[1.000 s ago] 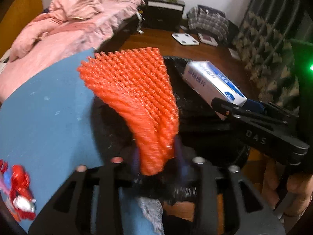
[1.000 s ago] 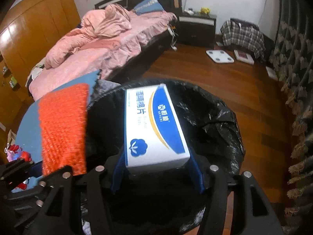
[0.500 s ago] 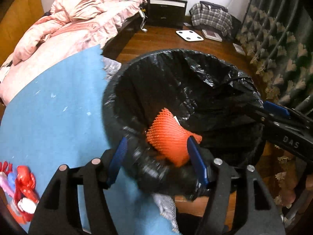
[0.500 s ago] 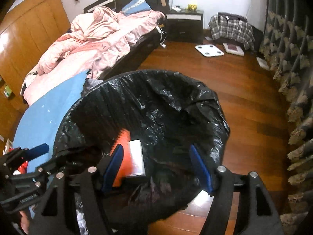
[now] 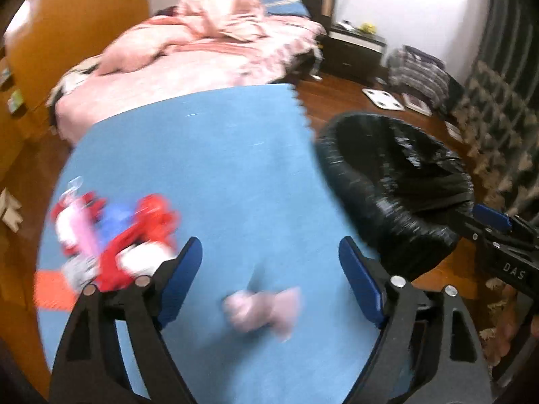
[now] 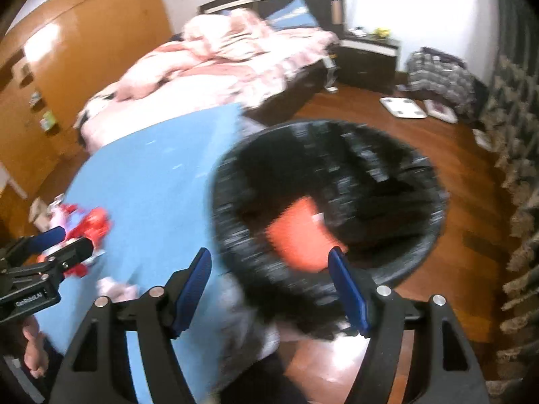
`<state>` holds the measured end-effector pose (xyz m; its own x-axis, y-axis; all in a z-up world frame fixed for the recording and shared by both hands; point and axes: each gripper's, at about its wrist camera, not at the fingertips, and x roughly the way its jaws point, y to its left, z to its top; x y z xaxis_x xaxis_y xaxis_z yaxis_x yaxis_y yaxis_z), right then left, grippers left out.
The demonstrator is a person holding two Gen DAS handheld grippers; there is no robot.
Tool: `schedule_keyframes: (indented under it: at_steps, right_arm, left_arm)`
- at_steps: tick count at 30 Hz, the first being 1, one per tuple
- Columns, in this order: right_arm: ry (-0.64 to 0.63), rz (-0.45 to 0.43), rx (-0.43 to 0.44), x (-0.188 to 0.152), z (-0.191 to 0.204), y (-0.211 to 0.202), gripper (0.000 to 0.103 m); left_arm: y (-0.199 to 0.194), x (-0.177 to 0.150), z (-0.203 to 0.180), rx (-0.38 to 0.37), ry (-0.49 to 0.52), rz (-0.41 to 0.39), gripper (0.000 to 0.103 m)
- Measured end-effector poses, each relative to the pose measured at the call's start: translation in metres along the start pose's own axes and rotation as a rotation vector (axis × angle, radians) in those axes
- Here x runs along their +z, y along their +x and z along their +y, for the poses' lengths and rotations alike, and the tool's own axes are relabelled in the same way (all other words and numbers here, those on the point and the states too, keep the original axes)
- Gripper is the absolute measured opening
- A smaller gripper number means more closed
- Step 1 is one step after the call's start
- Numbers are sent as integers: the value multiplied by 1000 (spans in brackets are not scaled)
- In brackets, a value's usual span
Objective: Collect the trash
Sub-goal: 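Withdraw both tools from the bin back over the table, then grasp the pink cloth with the right tool while the left tool grasps the orange mesh strip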
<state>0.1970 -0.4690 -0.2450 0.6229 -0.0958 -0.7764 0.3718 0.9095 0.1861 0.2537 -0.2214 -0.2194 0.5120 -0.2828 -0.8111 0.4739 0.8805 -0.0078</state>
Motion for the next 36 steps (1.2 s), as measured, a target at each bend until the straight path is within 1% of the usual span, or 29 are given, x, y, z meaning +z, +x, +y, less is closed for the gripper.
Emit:
schedule_keyframes:
  at_steps: [3, 4, 8, 10, 13, 16, 20, 26, 28, 29, 30, 31, 32, 34, 36]
  right_arm:
    - [-48, 28, 49, -15, 41, 3, 71]
    - [-61, 38, 70, -21, 56, 5, 71]
    - [-124, 59, 124, -39, 106, 11, 71]
    - [-154, 67, 137, -46, 125, 14, 71]
    - [-189, 77, 142, -55, 149, 21, 71]
    - [-207, 96, 146, -60, 160, 29, 71]
    - [-222, 126, 133, -67, 170, 42, 70]
    - [-230, 152, 116, -70, 178, 61, 70]
    - [-242, 168, 103, -71, 180, 71, 69]
    - [-246, 176, 99, -71, 181, 76, 64]
    - [-251, 188, 97, -72, 182, 81, 57]
    - [-256, 197, 93, -73, 183, 85, 52]
    - [-260, 204, 90, -73, 183, 88, 46]
    - [-260, 204, 101, -73, 185, 92, 45]
    - [-265, 196, 113, -70, 188, 93, 40]
  left_arm:
    - [-21, -22, 42, 58, -50, -7, 84]
    - [-26, -27, 51, 73, -63, -6, 84]
    - [-43, -61, 109, 159, -132, 2, 84]
    - [-49, -77, 137, 195, -175, 6, 84]
    - [-57, -95, 166, 233, -218, -3, 84]
    - [-59, -106, 188, 247, -258, -6, 84]
    - [-56, -112, 203, 245, -286, -13, 84]
    - [-45, -117, 208, 240, -284, -17, 84]
    - [-40, -116, 206, 233, -284, -14, 84]
    - [-38, -115, 206, 232, -282, -14, 84]
    - [-36, -115, 206, 232, -281, -14, 84]
    - [-34, -116, 206, 232, -280, -14, 84]
    - [-30, -115, 207, 235, -278, -11, 84]
    - [-24, -115, 209, 234, -284, -3, 84]
    - [-18, -115, 213, 236, -286, 5, 84]
